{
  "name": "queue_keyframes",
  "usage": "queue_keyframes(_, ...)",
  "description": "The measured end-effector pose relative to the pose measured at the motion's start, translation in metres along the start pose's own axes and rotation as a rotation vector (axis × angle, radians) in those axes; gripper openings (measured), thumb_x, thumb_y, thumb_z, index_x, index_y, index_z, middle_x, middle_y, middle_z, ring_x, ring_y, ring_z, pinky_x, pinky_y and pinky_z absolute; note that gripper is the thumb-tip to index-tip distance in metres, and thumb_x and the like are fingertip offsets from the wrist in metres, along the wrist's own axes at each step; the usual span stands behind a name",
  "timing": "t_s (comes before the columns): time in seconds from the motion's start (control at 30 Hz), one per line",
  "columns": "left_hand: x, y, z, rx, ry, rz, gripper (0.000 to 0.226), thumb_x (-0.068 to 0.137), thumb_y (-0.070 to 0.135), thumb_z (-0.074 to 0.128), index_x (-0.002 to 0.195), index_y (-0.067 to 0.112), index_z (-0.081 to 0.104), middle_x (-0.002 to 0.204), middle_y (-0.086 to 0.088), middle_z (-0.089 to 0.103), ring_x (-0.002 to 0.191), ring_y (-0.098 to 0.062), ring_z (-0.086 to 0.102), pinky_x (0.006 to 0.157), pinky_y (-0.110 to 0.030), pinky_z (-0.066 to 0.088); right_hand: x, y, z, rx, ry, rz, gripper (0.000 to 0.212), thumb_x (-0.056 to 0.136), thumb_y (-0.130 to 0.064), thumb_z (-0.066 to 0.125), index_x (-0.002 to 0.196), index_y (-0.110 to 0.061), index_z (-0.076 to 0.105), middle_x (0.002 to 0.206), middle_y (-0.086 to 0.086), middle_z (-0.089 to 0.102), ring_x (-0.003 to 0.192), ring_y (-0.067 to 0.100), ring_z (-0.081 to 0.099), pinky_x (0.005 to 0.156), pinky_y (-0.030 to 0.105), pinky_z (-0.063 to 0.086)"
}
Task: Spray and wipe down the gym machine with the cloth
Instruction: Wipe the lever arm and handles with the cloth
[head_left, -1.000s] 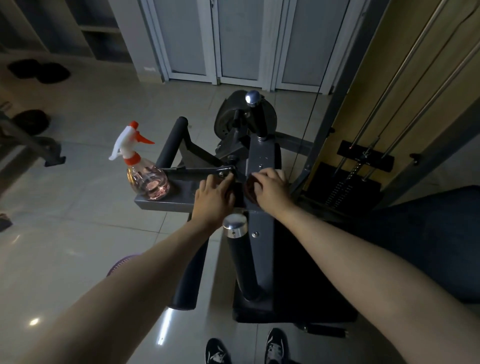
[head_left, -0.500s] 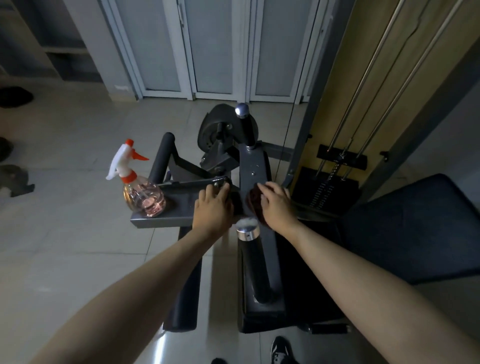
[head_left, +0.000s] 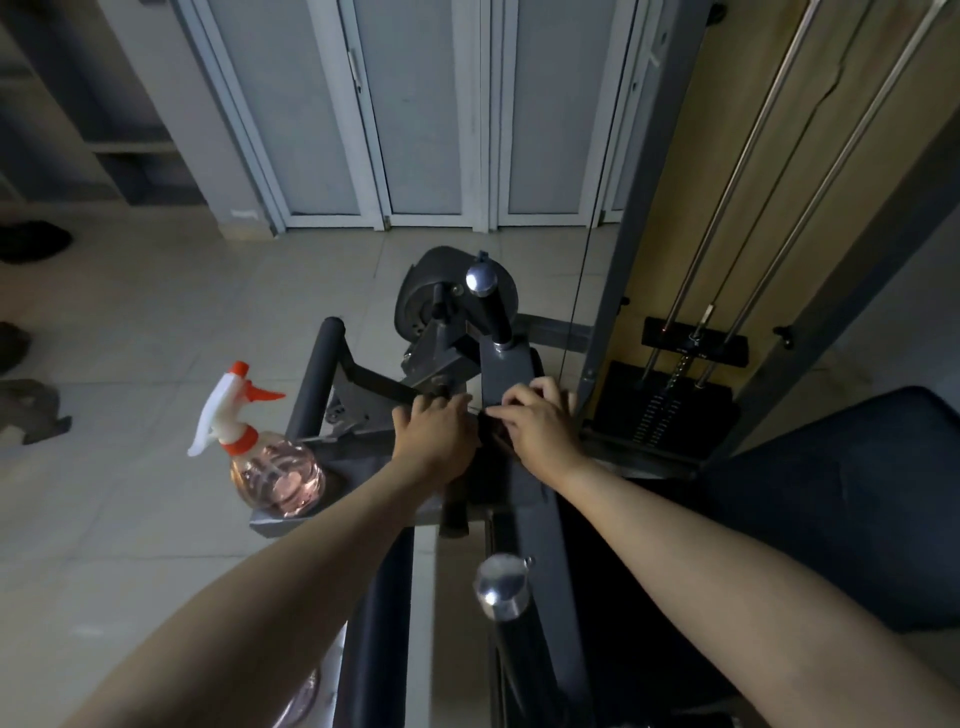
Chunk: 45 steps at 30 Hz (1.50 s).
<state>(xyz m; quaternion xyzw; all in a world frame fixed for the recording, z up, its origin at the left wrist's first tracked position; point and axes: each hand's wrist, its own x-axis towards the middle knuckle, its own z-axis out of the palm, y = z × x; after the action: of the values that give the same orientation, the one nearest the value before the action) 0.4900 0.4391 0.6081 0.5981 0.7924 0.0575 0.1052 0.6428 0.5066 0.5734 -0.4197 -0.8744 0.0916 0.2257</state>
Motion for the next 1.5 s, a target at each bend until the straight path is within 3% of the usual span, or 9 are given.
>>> queue_keyframes(0.1,0.02,0.003,-0.002,0.059,-0.08,0.003,0.044,0.098,0.042,0.044,0.141,0.033,0.045,0.143,0.003,0.055,0.133,-0.031,0.032,0.102,-0.048,0.026,0.031,0.012,0.009,0.003,0.016,0.033,0.023,0.094,-0.027,0.065,0.108,-0.042,0.074,0.108,-0.015,0.06,0.109,0.021,0.038,0.08,0.035,0.02)
queue_keyframes(0.33,0.042,0.0,0.002,0.014,-0.172,0.017,0.05,0.098,0.036,0.044,0.147,0.041,0.036,0.141,0.0,0.057,0.133,-0.029,0.034,0.102,-0.047,0.025,0.086,0.023,0.016,0.25,-0.029,0.422,0.031,0.099,-0.016,0.057,0.123,-0.03,0.069,0.127,0.003,0.046,0.118,0.029,0.042,0.103,0.039,0.042)
queue_keyframes(0.53,0.065,0.002,0.003,-0.11,-0.277,0.017,0.033,0.092,0.031,0.046,0.124,0.032,0.053,0.11,0.0,0.07,0.12,-0.03,0.054,0.104,-0.05,0.03,0.044,0.01,0.007,0.186,-0.064,0.266,0.032,0.095,-0.018,0.056,0.121,-0.03,0.072,0.117,-0.004,0.051,0.114,0.02,0.036,0.105,0.026,0.032)
queue_keyframes(0.67,0.07,-0.004,0.01,-0.153,-0.248,0.057,0.034,0.09,0.028,0.046,0.123,0.031,0.055,0.118,-0.004,0.068,0.12,-0.031,0.054,0.1,-0.046,0.032,0.004,0.003,-0.003,0.182,-0.071,0.219,0.028,0.091,-0.018,0.063,0.115,-0.026,0.075,0.113,-0.005,0.051,0.113,0.015,0.035,0.103,0.017,0.023)
queue_keyframes(0.87,0.069,-0.008,0.013,-0.229,-0.201,0.093,0.025,0.093,0.03,0.043,0.115,0.03,0.055,0.113,-0.004,0.069,0.117,-0.031,0.055,0.096,-0.045,0.033,0.006,0.001,0.007,0.105,-0.052,0.214,0.035,0.099,-0.011,0.053,0.13,-0.022,0.067,0.125,0.002,0.053,0.119,0.019,0.034,0.106,0.021,0.027)
queue_keyframes(1.07,0.068,-0.009,0.013,-0.196,-0.211,0.095,0.035,0.088,0.027,0.052,0.123,0.032,0.052,0.116,-0.005,0.068,0.12,-0.03,0.051,0.095,-0.044,0.032,0.057,0.001,0.01,0.217,-0.037,0.543,0.04,0.105,-0.018,0.044,0.144,-0.021,0.054,0.141,0.01,0.04,0.129,0.027,0.037,0.108,0.029,0.031)
queue_keyframes(1.2,0.07,-0.01,0.015,-0.193,-0.209,0.096,0.036,0.087,0.028,0.05,0.123,0.034,0.053,0.113,-0.004,0.069,0.116,-0.03,0.055,0.089,-0.043,0.031,0.042,-0.012,0.012,0.141,-0.06,0.457,0.039,0.103,-0.021,0.048,0.141,-0.024,0.057,0.145,0.005,0.036,0.135,0.025,0.03,0.115,0.037,0.032)
queue_keyframes(1.33,0.071,-0.01,0.015,-0.191,-0.208,0.119,0.027,0.091,0.034,0.047,0.118,0.033,0.054,0.114,-0.003,0.069,0.115,-0.03,0.056,0.093,-0.044,0.034,0.004,-0.018,0.006,0.098,-0.018,0.273,0.033,0.094,-0.019,0.06,0.126,-0.021,0.07,0.133,0.003,0.048,0.128,0.02,0.038,0.109,0.029,0.035)
queue_keyframes(1.5,0.065,-0.012,0.013,-0.194,-0.18,0.139,0.036,0.089,0.035,0.041,0.12,0.032,0.056,0.116,-0.003,0.067,0.115,-0.031,0.057,0.094,-0.045,0.037,-0.009,-0.018,-0.01,0.11,-0.08,0.277,0.026,0.093,-0.024,0.062,0.116,-0.023,0.075,0.102,-0.005,0.047,0.106,0.014,0.042,0.094,0.026,0.04)
